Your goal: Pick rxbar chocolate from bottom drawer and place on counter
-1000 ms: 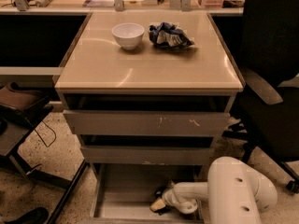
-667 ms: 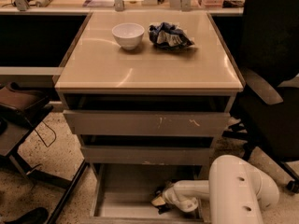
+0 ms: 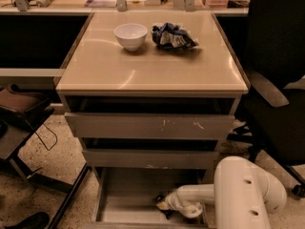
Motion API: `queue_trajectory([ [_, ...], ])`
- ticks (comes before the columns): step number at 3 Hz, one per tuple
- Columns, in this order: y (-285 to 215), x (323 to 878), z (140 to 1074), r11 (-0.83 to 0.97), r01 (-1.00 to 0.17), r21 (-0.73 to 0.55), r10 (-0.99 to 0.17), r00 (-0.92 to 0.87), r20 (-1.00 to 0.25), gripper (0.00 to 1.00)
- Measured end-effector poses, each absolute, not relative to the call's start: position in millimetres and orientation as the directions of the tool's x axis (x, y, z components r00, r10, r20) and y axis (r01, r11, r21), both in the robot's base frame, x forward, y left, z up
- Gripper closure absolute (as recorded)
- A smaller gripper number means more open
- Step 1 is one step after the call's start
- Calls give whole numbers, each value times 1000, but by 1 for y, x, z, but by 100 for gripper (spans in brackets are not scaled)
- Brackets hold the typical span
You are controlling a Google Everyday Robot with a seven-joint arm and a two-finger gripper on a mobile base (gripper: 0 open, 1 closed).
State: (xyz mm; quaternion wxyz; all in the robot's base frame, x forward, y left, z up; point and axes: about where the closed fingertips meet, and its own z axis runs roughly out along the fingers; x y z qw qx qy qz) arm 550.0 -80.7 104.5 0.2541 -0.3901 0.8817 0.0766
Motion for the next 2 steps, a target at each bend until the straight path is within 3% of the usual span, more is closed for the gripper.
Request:
queue_trajectory([
  [2,-87,513,206,702,-685,-196,-641,-488,-593,100],
])
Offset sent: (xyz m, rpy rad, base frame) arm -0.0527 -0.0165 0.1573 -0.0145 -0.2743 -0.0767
